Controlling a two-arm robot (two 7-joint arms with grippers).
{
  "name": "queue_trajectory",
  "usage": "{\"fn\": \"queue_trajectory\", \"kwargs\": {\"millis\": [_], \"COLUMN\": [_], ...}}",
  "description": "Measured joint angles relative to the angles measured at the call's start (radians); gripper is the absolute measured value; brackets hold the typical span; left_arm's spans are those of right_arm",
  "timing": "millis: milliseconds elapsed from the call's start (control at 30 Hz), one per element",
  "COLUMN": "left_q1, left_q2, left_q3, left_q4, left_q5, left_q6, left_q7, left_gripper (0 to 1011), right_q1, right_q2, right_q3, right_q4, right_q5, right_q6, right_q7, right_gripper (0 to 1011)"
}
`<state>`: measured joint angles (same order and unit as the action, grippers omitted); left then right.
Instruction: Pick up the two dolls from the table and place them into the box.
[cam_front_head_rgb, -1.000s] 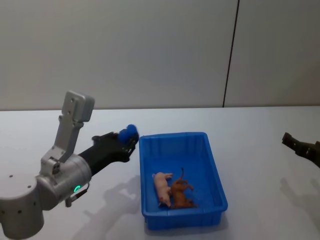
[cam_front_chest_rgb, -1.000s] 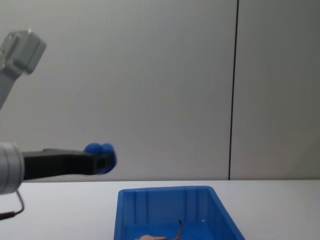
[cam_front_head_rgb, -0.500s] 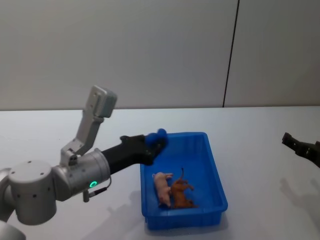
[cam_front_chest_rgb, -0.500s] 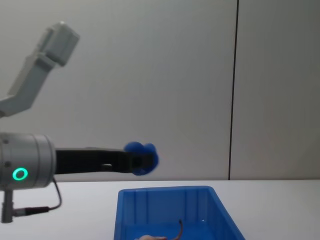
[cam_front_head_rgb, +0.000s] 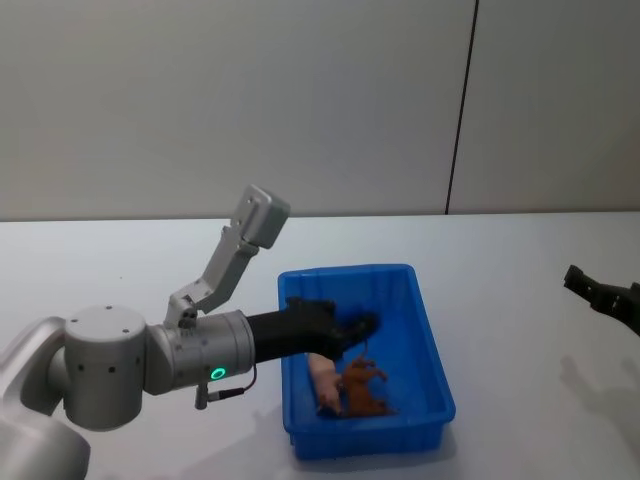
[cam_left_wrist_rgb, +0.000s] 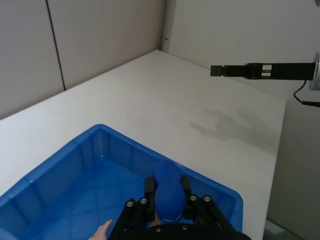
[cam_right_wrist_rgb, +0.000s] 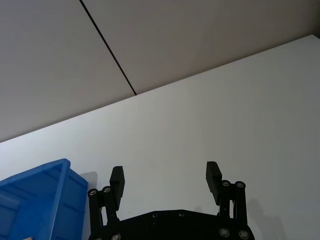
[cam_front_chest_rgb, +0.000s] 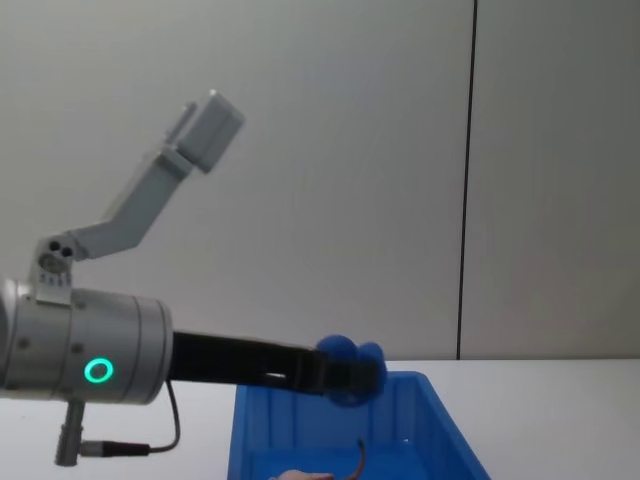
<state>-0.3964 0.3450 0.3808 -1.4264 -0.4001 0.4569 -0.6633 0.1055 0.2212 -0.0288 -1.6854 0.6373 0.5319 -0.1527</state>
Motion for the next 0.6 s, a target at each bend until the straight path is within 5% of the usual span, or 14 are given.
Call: {"fn": "queue_trajectory", "kwargs": {"millis": [600], "left_q1": [-0.035], "left_q2": [-0.023], "left_q3": [0.023], "left_q4": [0.05], "left_q5": [0.035], "left_q6": [0.03], "left_q7": [-0.067], "left_gripper": [823], "right_q1": [0.0], "right_q2": [0.0], "right_q3": [0.0], "right_q4": [0.0], "right_q5": [0.0], "right_q6": [0.0], "right_q7": [0.0], "right_gripper": [1001]}}
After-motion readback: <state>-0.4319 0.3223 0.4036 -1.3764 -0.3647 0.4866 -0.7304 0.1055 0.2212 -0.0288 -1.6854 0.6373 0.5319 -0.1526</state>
